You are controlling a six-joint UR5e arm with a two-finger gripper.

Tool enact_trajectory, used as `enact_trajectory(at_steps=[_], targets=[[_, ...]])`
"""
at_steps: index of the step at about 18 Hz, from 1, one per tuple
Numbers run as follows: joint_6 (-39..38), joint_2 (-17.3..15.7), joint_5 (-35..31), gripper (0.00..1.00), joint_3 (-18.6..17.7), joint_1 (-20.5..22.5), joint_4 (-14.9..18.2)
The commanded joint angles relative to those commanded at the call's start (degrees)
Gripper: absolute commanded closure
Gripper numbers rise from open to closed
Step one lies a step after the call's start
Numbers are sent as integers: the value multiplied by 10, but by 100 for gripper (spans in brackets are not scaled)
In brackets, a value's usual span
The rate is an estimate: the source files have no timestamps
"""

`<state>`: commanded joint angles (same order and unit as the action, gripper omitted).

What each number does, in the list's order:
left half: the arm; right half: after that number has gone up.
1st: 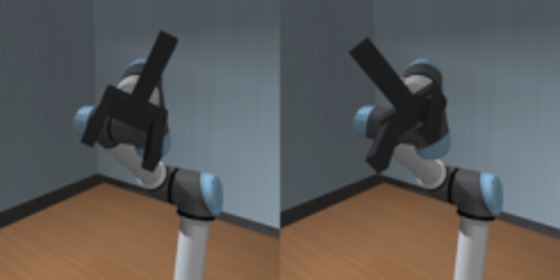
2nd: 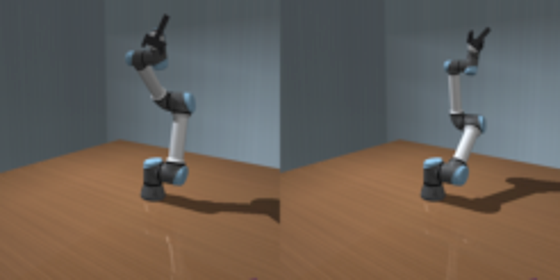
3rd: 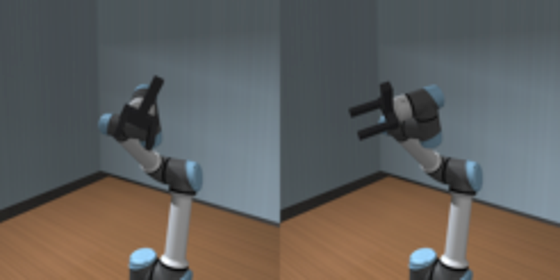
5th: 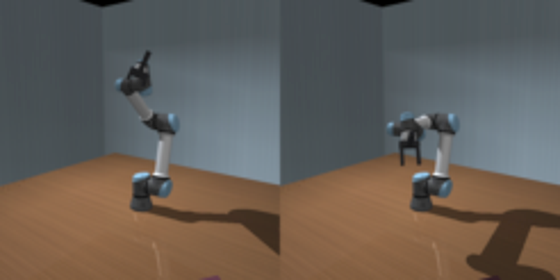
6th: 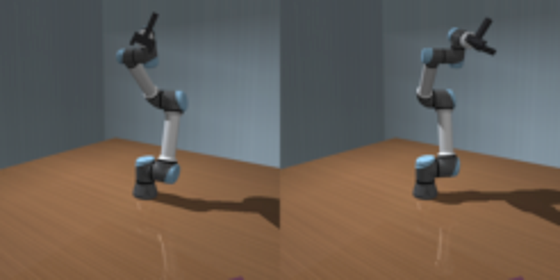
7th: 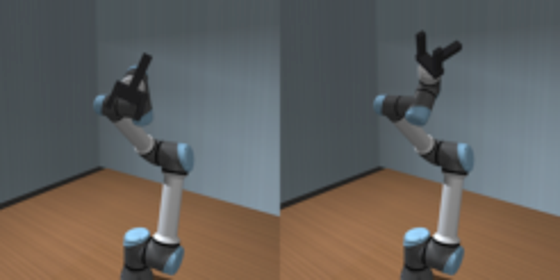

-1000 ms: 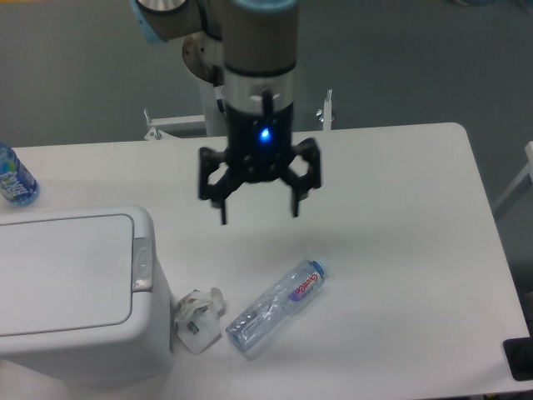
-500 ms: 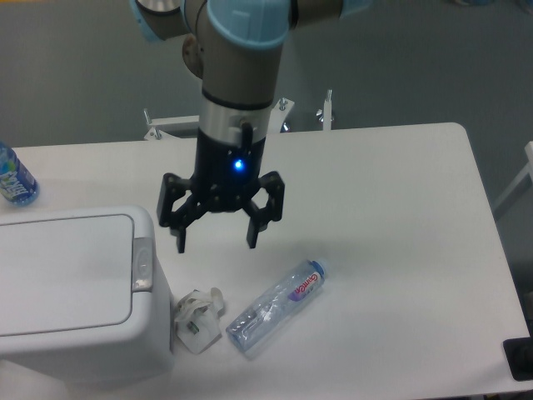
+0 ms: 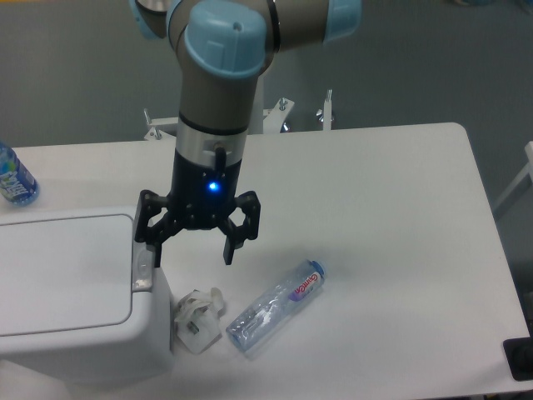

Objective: Open the trash can

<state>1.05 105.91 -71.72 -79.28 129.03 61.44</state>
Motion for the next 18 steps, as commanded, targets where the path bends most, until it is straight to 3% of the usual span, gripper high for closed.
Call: enact_trajectory(at_steps=[18], targets=[[-1,3,-1,0,-13,-5,-1]])
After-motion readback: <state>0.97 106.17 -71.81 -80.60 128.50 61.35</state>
